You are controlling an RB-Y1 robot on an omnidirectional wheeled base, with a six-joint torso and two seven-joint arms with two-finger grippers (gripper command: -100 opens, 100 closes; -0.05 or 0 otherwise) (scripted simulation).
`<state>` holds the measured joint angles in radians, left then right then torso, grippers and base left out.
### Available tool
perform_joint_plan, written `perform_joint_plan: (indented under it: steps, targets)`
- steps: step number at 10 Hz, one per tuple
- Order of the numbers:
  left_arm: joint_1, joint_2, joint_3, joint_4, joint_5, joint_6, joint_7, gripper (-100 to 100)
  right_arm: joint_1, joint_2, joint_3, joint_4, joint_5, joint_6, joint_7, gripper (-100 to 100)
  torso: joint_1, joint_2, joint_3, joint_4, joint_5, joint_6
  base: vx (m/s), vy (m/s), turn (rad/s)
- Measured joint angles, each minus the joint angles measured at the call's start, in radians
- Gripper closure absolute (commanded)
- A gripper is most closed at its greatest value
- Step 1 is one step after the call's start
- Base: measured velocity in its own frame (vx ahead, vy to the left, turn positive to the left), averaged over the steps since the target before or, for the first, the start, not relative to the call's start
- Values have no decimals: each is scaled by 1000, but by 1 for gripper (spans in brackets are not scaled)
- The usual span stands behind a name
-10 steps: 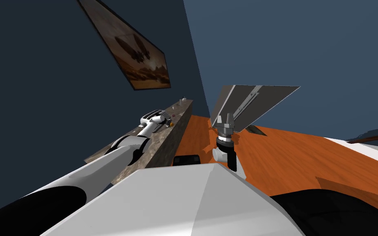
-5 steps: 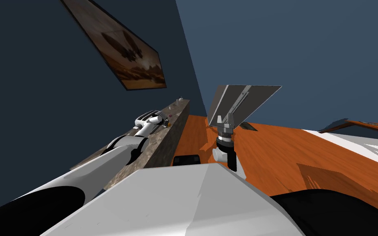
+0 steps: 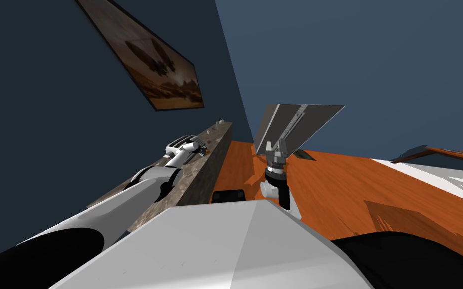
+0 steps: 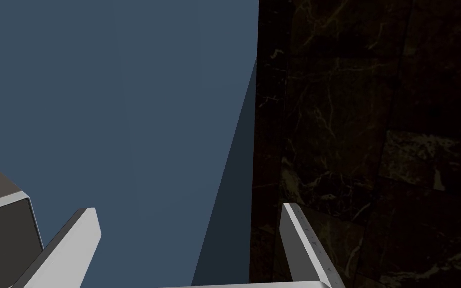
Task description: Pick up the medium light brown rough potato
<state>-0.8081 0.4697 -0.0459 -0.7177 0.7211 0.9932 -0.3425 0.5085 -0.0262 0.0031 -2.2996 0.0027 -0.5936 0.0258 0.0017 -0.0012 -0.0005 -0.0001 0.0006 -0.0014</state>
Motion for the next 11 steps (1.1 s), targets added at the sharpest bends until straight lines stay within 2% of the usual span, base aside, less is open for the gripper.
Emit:
perform_joint_plan:
  steps: [1,4,10,11]
  targets:
    - [0,0,0,0,0,0,0,100,0,0,0,0,0,0,0,0,0,0,0,0,0,0,11,6,164]
    - [6,-17,-16,-53,-13,27,24,100,0,0,0,0,0,0,0,0,1,-1,0,0,0,-1,21,11,136]
    - [4,-50,-45,-123,-29,73,56,100,0,0,0,0,0,0,0,0,0,0,0,0,0,0,16,7,78]
    - [3,-51,-46,-124,-29,75,57,0,0,0,0,0,0,0,0,0,0,0,0,0,0,0,0,0,0]
